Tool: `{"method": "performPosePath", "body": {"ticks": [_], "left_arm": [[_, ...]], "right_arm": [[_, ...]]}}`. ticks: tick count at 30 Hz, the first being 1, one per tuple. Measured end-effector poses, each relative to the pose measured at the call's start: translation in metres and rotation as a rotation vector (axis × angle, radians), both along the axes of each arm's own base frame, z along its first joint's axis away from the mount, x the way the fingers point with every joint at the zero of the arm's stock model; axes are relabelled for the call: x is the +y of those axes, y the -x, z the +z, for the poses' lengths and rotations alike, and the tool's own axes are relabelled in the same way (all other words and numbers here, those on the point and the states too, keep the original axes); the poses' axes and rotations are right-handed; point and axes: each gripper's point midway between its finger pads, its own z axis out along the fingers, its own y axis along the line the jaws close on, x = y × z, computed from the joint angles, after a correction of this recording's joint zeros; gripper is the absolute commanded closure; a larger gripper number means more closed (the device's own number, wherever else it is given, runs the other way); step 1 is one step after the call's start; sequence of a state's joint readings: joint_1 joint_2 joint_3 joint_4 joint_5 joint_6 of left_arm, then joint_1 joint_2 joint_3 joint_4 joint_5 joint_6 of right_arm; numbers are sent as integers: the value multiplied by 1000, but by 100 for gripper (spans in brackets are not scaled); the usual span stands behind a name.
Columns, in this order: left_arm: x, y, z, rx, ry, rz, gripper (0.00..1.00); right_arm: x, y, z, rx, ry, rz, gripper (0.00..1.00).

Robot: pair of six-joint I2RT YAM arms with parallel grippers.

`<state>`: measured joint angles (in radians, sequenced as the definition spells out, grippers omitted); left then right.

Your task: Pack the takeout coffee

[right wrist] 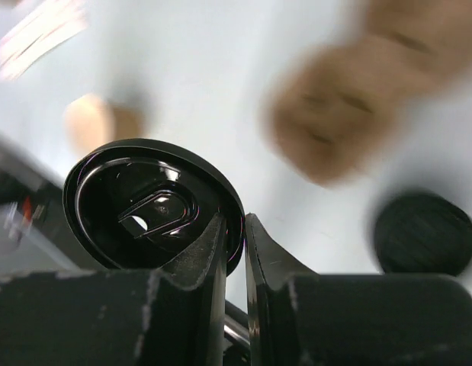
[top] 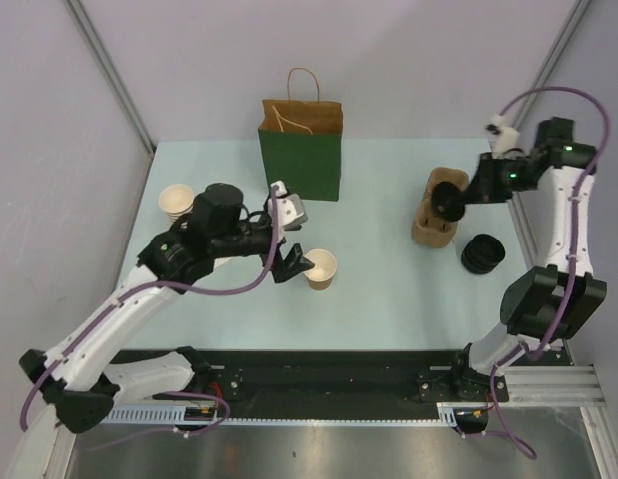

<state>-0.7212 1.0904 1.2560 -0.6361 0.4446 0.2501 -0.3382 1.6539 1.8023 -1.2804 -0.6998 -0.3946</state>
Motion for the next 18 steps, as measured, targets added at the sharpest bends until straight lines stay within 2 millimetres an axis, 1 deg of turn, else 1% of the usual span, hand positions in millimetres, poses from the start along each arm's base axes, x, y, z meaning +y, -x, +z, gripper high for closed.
{"method": "performPosePath", "body": {"ticks": [2, 4, 6, 8, 10, 11, 13, 14, 16, 18], "left_arm": [[6, 5, 18, -106, 23, -34, 6], [11, 11, 35, -215, 40, -77, 5], [14, 17, 47, -321, 47, -122, 4], [15, 26, 51, -432, 40, -179, 4], [9, 38, 44, -527, 19, -255, 4], [4, 45, 38, -574, 10, -300, 4], [-6, 57, 24, -659, -18, -388, 6], [-11, 62, 18, -708, -29, -426, 7], [-21, 67, 5, -797, -54, -481, 14], [-31, 72, -13, -898, -81, -533, 22]], "right_arm": [[56, 12, 9, -39, -61, 176, 100], [105, 36, 7, -20, -131, 338, 100], [143, 59, 0, 23, -200, 472, 100], [172, 78, -7, 71, -260, 577, 100], [201, 98, -10, 109, -305, 684, 100], [212, 106, -11, 121, -319, 727, 100], [237, 130, -10, 148, -351, 832, 100], [245, 138, -9, 159, -365, 866, 100], [259, 157, -7, 187, -398, 929, 100], [266, 169, -7, 223, -437, 955, 100]]}}
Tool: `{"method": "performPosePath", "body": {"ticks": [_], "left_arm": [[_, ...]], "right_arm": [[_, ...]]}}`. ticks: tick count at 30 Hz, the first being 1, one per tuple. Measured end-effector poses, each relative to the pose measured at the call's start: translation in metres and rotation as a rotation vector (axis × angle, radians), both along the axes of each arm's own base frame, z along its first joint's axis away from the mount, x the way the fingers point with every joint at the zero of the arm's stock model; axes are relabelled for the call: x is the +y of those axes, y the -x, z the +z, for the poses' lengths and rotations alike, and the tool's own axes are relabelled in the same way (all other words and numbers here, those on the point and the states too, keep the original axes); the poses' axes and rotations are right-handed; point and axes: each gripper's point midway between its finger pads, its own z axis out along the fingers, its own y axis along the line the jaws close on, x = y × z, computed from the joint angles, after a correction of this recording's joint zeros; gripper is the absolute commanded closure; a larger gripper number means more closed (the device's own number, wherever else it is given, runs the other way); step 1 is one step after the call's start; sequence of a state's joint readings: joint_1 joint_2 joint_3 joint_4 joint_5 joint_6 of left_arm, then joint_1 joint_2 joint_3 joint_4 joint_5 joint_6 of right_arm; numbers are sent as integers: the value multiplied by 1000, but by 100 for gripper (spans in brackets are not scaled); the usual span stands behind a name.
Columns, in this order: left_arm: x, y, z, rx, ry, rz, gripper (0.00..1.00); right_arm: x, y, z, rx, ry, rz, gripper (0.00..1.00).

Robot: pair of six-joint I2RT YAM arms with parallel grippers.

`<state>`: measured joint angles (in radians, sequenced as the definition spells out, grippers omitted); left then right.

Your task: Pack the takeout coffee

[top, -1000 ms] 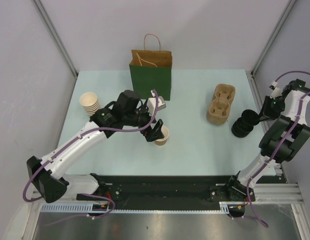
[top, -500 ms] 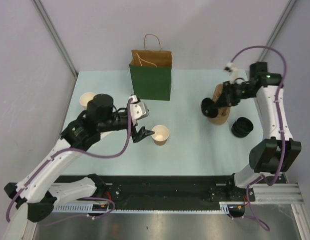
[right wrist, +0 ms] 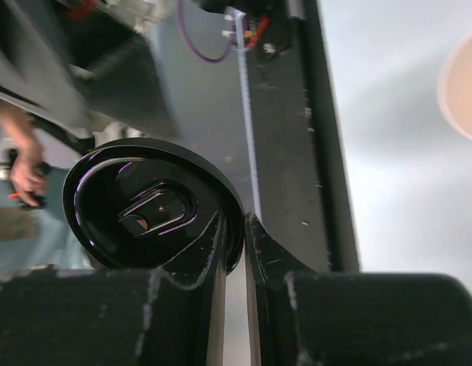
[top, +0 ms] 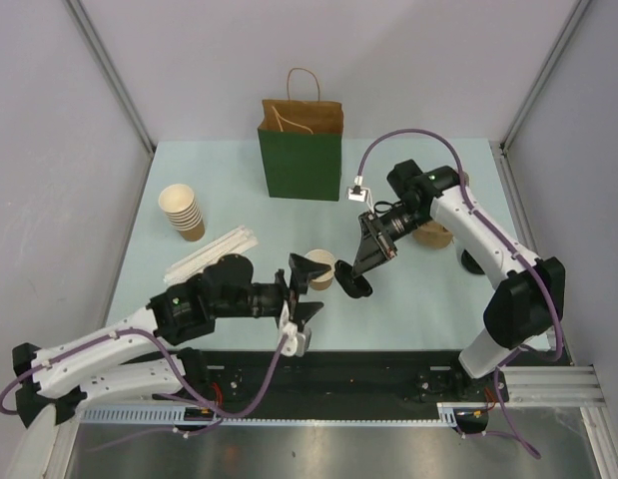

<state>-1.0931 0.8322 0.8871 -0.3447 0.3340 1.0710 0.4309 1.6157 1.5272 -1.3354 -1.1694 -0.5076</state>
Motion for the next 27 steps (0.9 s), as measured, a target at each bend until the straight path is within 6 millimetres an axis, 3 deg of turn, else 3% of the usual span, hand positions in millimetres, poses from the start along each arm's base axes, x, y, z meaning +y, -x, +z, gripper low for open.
{"method": "performPosePath", "body": {"ticks": [6, 8, 12, 17, 27], "left_arm": [[-12, 18, -22, -308, 54, -93, 37], [-15, 23, -20, -404, 80, -112, 44], [-20, 24, -7, -525, 120, -105, 48], [-21, 19, 11, -637, 162, -73, 55], [-22, 18, 2, -717, 99, -93, 60]], "right_arm": [[4, 14, -4, 170, -38, 1, 100], [5, 17, -8, 234, -39, -5, 100], [9, 19, -17, 346, -18, -13, 100], [15, 24, -26, 442, 21, -7, 100], [21, 28, -30, 511, 51, 0, 100]]}}
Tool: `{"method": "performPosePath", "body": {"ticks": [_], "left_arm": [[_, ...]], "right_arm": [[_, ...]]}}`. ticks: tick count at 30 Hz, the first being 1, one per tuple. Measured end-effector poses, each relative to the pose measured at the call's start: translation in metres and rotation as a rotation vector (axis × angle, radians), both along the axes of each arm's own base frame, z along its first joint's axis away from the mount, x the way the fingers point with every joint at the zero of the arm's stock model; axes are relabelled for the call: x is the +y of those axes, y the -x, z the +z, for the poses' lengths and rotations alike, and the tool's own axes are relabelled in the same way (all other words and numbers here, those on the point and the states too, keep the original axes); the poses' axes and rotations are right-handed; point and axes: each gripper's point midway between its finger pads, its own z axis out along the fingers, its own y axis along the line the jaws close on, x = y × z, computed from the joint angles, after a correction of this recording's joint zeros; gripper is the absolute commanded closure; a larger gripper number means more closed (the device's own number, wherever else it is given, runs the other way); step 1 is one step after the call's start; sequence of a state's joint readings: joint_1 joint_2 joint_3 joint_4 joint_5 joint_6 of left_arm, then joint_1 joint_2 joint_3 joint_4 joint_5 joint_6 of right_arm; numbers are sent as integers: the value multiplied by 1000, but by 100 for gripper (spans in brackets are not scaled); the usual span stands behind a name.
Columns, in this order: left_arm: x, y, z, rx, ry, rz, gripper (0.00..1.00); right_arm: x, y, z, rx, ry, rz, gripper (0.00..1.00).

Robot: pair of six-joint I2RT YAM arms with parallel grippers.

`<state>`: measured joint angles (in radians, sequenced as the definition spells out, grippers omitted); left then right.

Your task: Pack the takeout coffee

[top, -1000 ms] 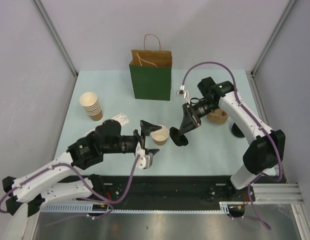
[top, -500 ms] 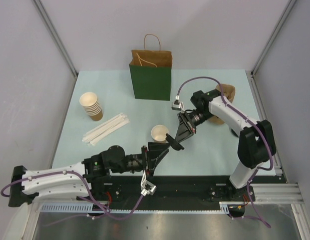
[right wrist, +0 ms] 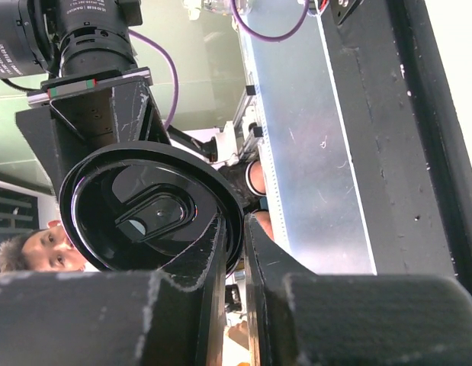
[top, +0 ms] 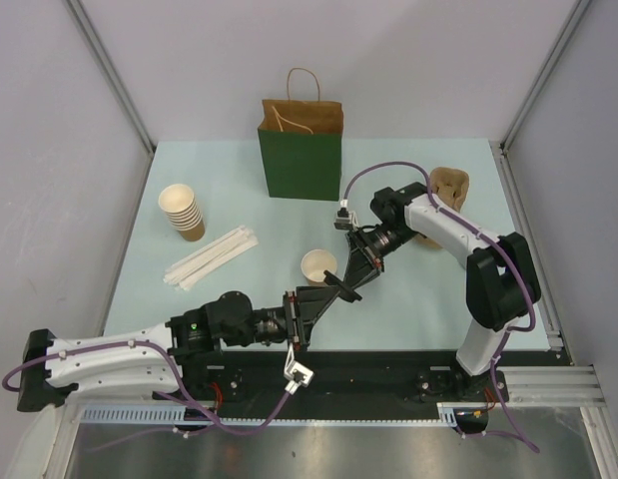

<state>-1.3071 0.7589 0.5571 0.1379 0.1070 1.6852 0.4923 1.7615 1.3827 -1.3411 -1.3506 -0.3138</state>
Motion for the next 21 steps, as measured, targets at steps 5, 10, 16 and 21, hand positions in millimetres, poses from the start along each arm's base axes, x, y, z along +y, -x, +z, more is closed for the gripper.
{"method": "performPosePath", "body": {"ticks": [5, 10, 16, 21], "left_arm": [[-2, 0, -10, -15, -44, -3, 62], [-5, 1, -19, -33, -81, -10, 65], [-10, -1, -20, -32, -96, 6, 69], [-11, -2, -19, -36, -99, 19, 86]], "right_arm": [[1, 2, 1, 11, 6, 3, 100], [1, 2, -2, 19, 25, 4, 100], [0, 1, -6, 21, 45, 5, 100], [0, 1, -8, 26, 59, 4, 100]]}}
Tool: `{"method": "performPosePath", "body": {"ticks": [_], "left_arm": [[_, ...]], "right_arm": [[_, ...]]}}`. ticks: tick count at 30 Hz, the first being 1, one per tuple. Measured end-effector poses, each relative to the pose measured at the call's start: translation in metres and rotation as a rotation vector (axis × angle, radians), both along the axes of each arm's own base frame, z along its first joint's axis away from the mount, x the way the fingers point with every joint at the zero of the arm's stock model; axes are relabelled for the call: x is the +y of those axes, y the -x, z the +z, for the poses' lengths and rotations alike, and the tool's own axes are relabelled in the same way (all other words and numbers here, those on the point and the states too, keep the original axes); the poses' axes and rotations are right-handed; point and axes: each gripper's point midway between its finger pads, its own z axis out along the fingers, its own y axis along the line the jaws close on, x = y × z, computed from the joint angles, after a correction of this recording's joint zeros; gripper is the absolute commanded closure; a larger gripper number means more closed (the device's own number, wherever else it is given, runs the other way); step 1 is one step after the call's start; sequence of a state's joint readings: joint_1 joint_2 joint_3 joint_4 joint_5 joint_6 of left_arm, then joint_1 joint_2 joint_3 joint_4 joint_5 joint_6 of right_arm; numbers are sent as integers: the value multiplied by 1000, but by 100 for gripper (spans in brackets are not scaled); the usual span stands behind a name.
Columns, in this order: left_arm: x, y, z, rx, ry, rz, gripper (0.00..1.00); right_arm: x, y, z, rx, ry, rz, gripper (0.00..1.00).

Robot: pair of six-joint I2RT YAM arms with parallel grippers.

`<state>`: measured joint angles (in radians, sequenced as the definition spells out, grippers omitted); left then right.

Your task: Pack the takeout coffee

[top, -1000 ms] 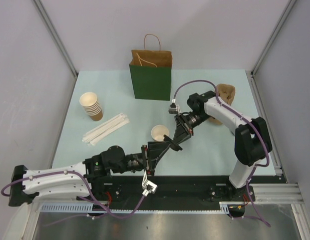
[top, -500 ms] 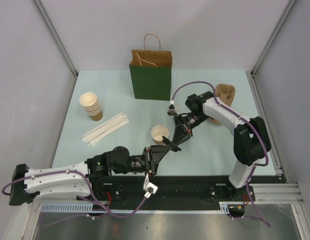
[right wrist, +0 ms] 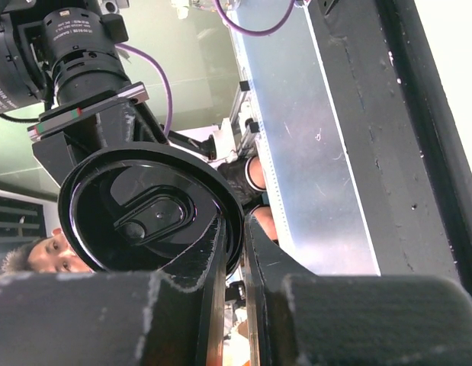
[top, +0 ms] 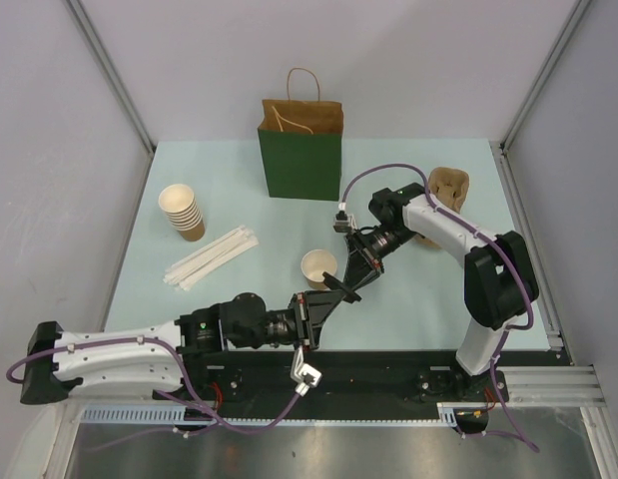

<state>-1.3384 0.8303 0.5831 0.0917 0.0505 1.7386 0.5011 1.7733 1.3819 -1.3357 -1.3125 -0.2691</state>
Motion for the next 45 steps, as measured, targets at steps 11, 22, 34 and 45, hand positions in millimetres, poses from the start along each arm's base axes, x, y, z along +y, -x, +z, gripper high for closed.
{"method": "performPosePath", "body": {"ticks": [11, 22, 34, 45], "left_arm": [[5, -3, 2, 153, -29, 64, 100], [16, -51, 53, 921, 134, 391, 100], [44, -148, -41, 1516, 212, 942, 100], [62, -167, -97, 1658, 271, 1097, 100]], "right_arm": [[-4, -5, 0, 2, 10, -20, 4], [-94, -141, 57, -463, 85, -461, 0], [-108, -175, 117, -1035, 74, -701, 0], [-35, -135, -20, -702, 219, -476, 0]]}}
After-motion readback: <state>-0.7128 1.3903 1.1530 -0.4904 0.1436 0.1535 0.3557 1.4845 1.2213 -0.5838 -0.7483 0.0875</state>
